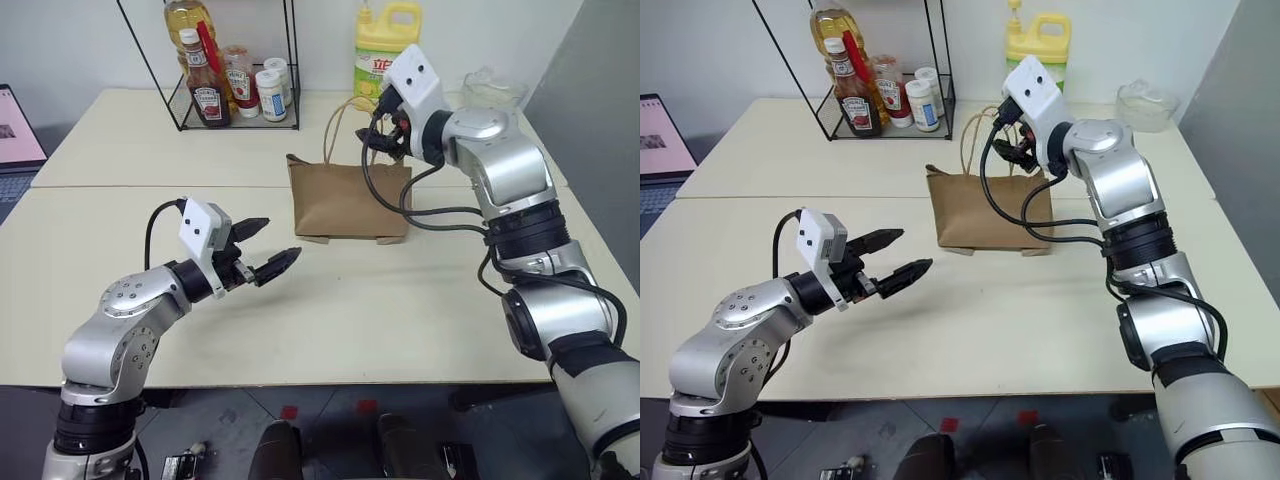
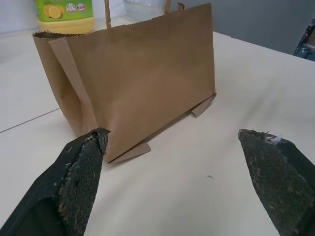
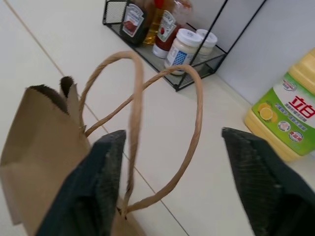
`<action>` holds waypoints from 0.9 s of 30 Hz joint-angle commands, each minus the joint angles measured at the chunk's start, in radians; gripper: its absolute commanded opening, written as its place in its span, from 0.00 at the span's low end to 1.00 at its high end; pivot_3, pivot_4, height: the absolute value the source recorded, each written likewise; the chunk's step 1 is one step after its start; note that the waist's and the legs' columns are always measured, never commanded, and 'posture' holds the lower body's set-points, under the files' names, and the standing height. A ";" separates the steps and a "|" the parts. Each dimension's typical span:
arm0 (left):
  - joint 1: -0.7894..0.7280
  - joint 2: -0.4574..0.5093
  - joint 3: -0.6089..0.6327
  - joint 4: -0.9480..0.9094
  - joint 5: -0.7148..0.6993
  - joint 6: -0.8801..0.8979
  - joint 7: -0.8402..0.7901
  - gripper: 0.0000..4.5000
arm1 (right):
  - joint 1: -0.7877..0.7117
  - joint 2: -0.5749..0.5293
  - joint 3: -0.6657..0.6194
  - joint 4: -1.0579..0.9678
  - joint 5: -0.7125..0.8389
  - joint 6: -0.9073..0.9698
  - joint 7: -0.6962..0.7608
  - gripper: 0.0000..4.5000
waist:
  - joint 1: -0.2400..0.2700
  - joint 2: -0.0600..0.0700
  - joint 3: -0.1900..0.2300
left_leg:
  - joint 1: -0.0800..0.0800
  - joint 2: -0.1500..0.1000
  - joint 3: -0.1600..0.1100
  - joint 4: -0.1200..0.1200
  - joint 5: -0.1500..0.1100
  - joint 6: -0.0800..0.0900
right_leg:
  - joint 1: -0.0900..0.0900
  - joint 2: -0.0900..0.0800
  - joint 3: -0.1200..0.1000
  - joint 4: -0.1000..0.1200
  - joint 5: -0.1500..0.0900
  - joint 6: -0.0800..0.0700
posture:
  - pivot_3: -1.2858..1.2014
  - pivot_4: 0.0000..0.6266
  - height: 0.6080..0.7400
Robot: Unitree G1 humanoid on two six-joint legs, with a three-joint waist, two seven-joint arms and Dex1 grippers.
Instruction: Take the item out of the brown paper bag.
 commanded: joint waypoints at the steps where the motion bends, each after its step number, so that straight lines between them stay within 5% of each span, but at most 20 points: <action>1: -0.023 0.003 0.011 -0.019 -0.011 -0.017 -0.002 1.00 | 0.049 -0.067 -0.018 -0.190 0.045 0.071 0.079 0.86 | 0.004 0.000 0.000 | 0.000 0.000 0.000 0.000 0.000 0.000 | 0.000 0.000 0.000 0.000 0.000 0.000 | 0.52 0.24 1.00; 9: -0.169 0.004 -0.011 0.011 -0.013 -0.030 -0.023 1.00 | 0.377 -0.266 -0.196 -0.754 0.318 0.319 0.210 0.86 | 0.015 0.000 0.000 | -0.004 0.000 -0.005 0.003 0.000 0.000 | 0.001 0.000 -0.005 -0.001 0.000 0.000 | 0.52 0.24 1.00; 15: -0.404 0.006 -0.090 0.283 0.138 -0.169 -0.053 0.59 | 0.540 -0.303 -0.389 -0.990 0.484 0.508 0.118 0.86 | 0.021 0.000 0.000 | -0.004 -0.001 -0.011 0.004 0.000 0.000 | 0.003 0.001 -0.009 -0.001 0.000 0.000 | 0.52 0.24 1.00; 23: -0.878 -0.072 -0.220 1.011 0.407 -0.606 -0.120 0.03 | 0.725 -0.204 -0.485 -1.225 0.564 0.634 -0.097 0.86 | 0.033 -0.001 0.000 | -0.005 -0.002 -0.018 0.004 0.001 0.000 | 0.006 0.001 -0.017 -0.003 0.000 -0.001 | 0.52 0.24 1.00; 27: -1.082 -0.117 -0.264 1.405 0.544 -0.776 -0.026 0.01 | 0.786 -0.191 -0.541 -1.293 0.582 0.636 -0.162 0.86 | 0.033 -0.001 0.000 | -0.009 -0.002 -0.020 0.005 0.001 0.001 | 0.004 0.001 -0.018 -0.003 0.000 -0.001 | 0.52 0.24 1.00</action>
